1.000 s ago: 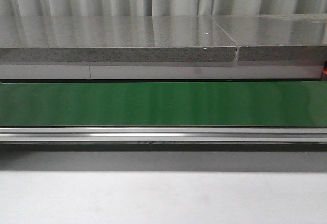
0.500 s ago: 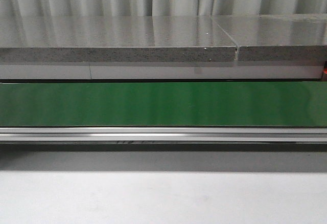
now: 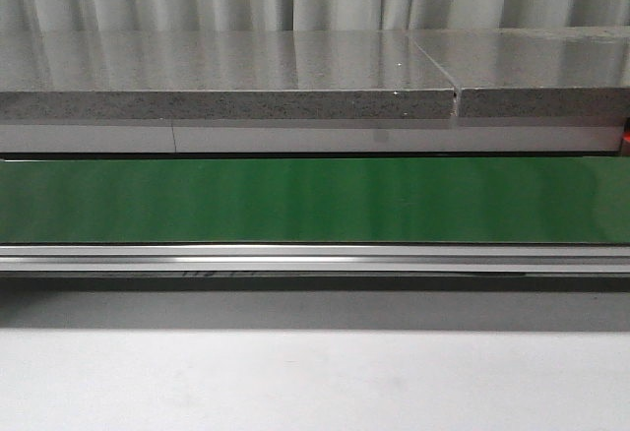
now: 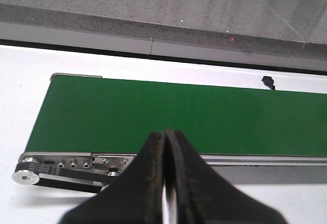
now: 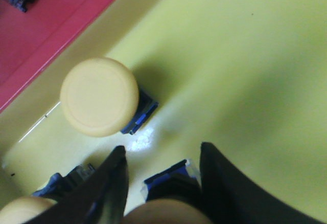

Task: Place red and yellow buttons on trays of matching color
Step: 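Carry the yellow button into the yellow tray and open the right gripper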

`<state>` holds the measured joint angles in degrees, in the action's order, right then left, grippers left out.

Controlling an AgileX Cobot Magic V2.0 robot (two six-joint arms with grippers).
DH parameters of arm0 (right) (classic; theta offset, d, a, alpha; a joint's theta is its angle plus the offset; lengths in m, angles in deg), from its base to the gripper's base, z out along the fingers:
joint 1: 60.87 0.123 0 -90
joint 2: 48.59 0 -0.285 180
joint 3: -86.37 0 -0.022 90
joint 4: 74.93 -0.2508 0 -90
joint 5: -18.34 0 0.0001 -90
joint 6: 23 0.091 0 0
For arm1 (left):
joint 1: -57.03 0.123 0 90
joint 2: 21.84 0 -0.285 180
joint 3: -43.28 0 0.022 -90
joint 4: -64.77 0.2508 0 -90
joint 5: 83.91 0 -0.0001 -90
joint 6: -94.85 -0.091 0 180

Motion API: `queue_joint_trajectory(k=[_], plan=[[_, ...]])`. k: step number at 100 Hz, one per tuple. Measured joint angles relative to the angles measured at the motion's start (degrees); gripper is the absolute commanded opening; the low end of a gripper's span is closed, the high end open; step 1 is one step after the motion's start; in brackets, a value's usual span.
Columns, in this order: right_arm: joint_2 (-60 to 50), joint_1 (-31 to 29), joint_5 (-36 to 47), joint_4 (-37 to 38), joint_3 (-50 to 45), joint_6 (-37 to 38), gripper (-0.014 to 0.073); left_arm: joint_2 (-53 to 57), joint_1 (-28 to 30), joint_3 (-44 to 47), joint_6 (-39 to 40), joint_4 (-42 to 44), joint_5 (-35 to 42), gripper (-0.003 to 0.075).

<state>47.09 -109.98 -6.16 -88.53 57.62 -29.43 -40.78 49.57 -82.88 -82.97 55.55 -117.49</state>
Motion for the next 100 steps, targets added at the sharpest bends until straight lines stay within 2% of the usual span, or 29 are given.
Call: queue_joint_trajectory(k=[71,80,100], plan=[[6.8,0.0,2.6,-0.1,-0.4,0.1,0.0173,0.0,0.0,0.0,0.0,0.0,0.0,-0.0019],[7.1,0.0,2.5,-0.1,-0.4,0.1,0.0230,0.0,0.0,0.0,0.0,0.0,0.0,-0.0019],[7.6,0.0,1.8,-0.1,-0.4,0.0,0.0500,0.0,0.0,0.0,0.0,0.0,0.0,-0.0019]])
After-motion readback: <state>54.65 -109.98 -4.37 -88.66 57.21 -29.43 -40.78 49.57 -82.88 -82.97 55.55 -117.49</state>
